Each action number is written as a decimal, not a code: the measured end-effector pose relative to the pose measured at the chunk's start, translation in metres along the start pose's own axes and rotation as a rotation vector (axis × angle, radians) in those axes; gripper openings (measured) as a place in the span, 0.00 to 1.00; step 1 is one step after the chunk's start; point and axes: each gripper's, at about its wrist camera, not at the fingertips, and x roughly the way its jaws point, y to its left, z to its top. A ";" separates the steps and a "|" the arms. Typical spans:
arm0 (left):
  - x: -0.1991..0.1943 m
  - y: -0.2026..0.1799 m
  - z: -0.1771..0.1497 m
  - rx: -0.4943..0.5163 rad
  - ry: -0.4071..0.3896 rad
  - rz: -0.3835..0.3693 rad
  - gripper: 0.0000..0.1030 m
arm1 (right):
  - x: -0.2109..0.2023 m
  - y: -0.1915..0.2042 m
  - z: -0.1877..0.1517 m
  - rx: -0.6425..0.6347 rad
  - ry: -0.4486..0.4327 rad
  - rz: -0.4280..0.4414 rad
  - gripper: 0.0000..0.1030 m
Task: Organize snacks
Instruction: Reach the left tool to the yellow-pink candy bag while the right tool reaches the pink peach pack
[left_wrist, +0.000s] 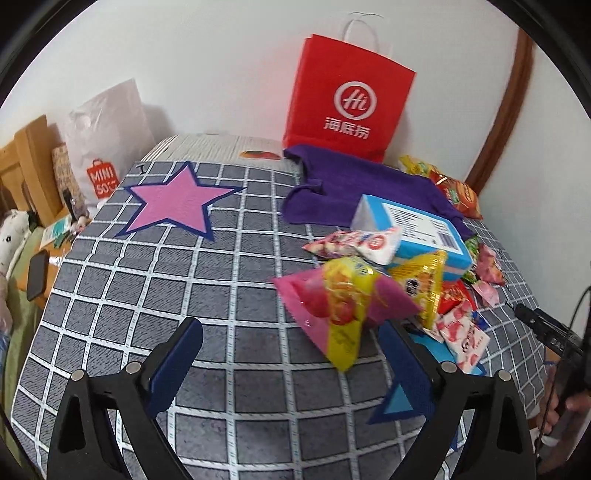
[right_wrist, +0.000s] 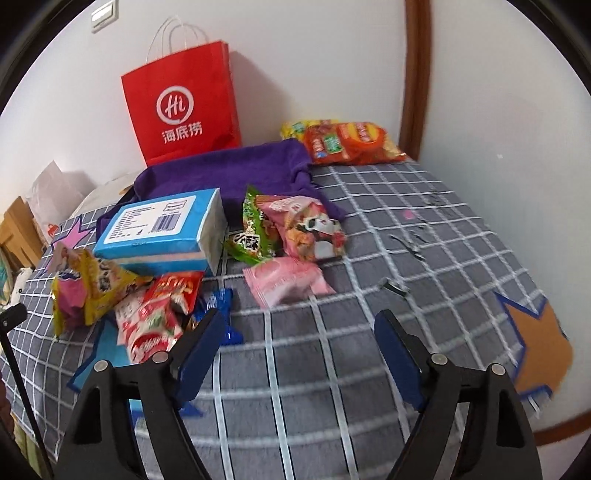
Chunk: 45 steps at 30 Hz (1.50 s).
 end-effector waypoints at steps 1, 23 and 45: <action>0.002 0.002 0.000 -0.006 0.005 -0.001 0.93 | 0.006 -0.001 0.002 -0.008 0.006 -0.002 0.81; 0.036 -0.002 0.002 0.016 0.063 -0.042 0.93 | 0.088 -0.001 0.027 -0.049 0.091 0.018 0.70; 0.064 -0.049 0.031 0.045 0.075 -0.098 0.93 | 0.045 -0.003 -0.005 -0.087 0.041 0.043 0.65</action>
